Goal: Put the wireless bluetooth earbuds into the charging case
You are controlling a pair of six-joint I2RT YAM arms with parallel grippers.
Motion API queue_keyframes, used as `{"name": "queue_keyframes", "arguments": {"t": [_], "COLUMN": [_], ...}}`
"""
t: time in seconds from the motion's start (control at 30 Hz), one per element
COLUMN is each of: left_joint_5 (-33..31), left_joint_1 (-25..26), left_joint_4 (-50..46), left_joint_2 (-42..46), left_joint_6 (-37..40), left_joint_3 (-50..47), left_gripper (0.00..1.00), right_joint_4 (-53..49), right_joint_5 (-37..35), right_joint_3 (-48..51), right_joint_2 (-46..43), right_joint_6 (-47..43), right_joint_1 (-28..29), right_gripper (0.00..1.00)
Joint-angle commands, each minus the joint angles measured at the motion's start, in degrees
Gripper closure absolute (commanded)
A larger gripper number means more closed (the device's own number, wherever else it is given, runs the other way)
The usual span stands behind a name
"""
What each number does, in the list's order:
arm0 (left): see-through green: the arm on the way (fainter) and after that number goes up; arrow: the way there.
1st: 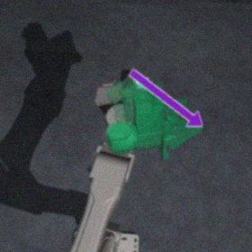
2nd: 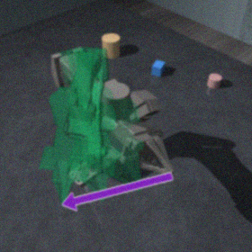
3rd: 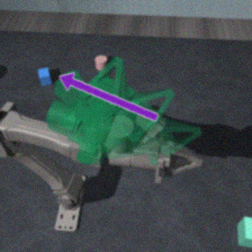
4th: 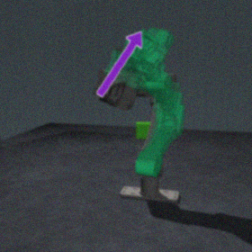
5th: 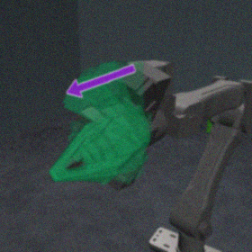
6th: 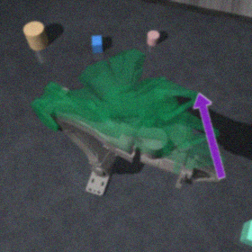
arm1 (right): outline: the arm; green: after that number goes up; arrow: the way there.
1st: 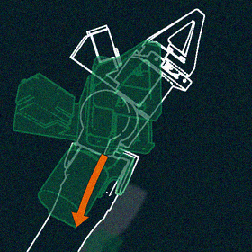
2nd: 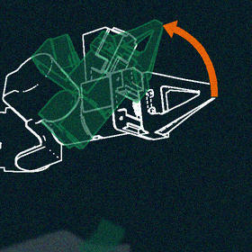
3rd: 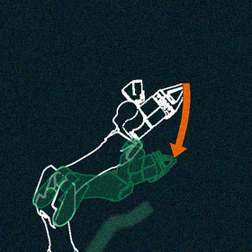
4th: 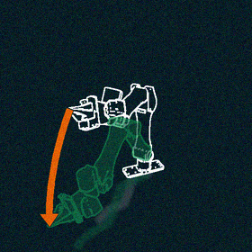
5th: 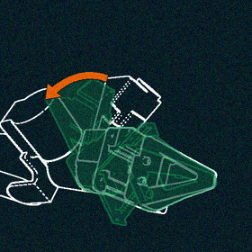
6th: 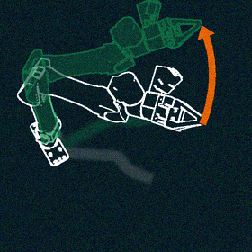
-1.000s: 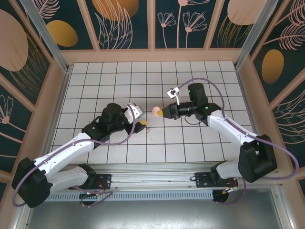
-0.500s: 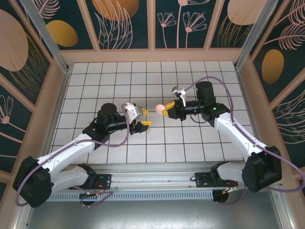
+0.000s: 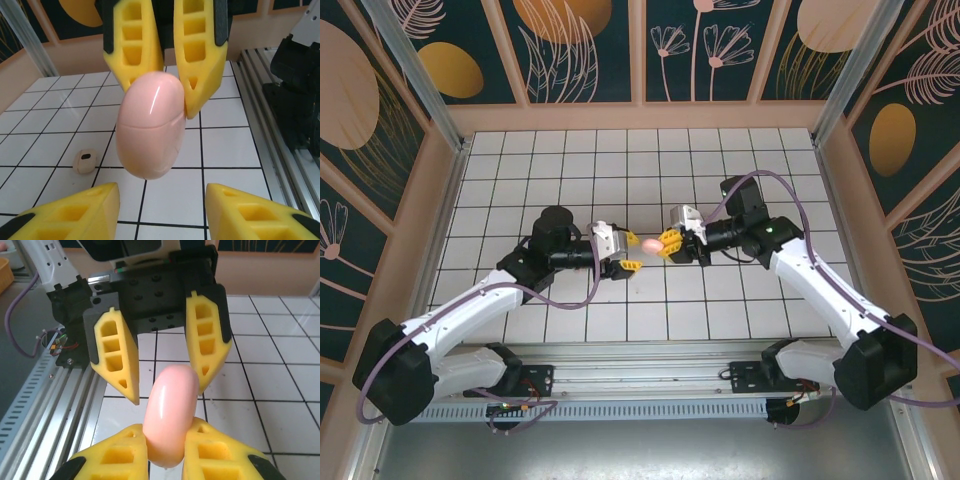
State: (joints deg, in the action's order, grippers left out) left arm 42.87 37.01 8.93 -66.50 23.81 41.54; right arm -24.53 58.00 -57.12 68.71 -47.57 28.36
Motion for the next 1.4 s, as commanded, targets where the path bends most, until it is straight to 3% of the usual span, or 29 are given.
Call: {"name": "queue_keyframes", "arguments": {"t": [0.0,0.37,0.97,1.17,1.37], "left_joint_5": [2.9,4.7,5.6,2.5,0.7], "left_joint_1": [-0.1,-0.2,-0.2,-0.1,-0.1], "left_joint_4": [-1.1,-1.4,-2.4,-2.0,0.3], "left_joint_2": [-0.2,-1.1,-2.2,-1.9,-1.3], "left_joint_6": [3.7,4.4,4.1,3.2,1.7], "left_joint_3": [1.5,1.9,3.1,3.0,2.2], "left_gripper": [0.52,0.56,0.78,0.82,0.85], "right_joint_4": [-2.5,-4.4,-4.3,0.1,5.5], "right_joint_5": [0.7,2.1,2.2,-0.4,-0.4], "right_joint_3": [-1.3,-4.0,-4.9,-2.6,0.8], "right_joint_2": [0.4,4.2,5.7,3.2,-0.4], "right_joint_6": [-5.9,-7.7,-8.3,-4.5,-1.0], "right_joint_1": [0.7,2.3,2.7,2.7,2.3], "right_gripper": [0.86,0.86,0.85,0.65,0.59]}}
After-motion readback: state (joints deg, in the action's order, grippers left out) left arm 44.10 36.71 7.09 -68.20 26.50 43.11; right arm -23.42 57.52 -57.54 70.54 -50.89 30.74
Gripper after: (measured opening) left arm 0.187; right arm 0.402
